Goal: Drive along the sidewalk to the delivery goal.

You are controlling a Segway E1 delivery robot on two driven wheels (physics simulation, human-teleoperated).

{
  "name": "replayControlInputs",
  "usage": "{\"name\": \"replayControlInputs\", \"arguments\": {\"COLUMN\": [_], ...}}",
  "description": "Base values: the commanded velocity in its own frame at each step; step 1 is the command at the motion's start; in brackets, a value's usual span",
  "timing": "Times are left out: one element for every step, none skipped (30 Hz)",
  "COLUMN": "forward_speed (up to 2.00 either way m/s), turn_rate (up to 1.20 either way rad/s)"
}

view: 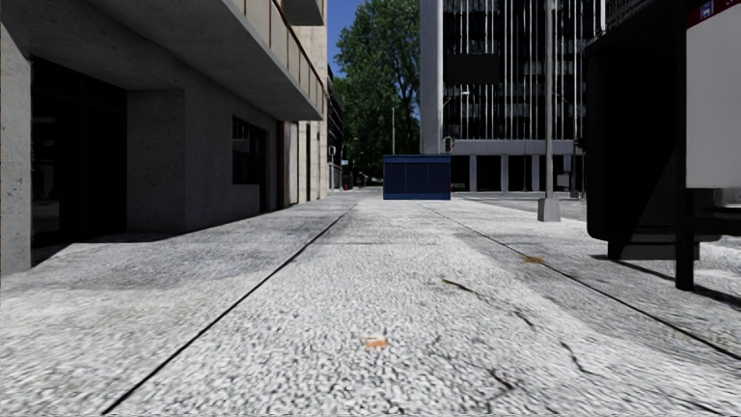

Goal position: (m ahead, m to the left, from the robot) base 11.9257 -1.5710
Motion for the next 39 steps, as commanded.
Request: {"name": "replayControlInputs", "arguments": {"forward_speed": [1.86, 1.86, 1.86, 1.86, 1.86, 1.86, 1.86, 1.86, 1.86, 1.86, 1.86, 1.86, 1.86, 1.86, 1.86, 1.86, 1.86, 1.86, 1.86, 1.86, 1.86, 1.86, 1.86, 1.86, 1.86, 1.86, 1.86, 1.86, 1.86, 1.86, 1.86, 1.86, 1.86, 1.86, 1.86, 1.86, 1.86, 1.86, 1.86], "turn_rate": [0.0, 0.0, 0.0, 0.0, 0.0, 0.0, 0.0, 0.0, 0.0, 0.0, 0.0, 0.0, 0.0, 0.0, 0.0, 0.0, 0.0, 0.0, 0.0, 0.0, 0.0, 0.0, 0.0, 0.0, 0.0, 0.0, 0.0, 0.0, 0.0, 0.0, 0.0, 0.0, 0.0, 0.0, 0.0, 0.0, 0.0, 0.0, 0.0]}}
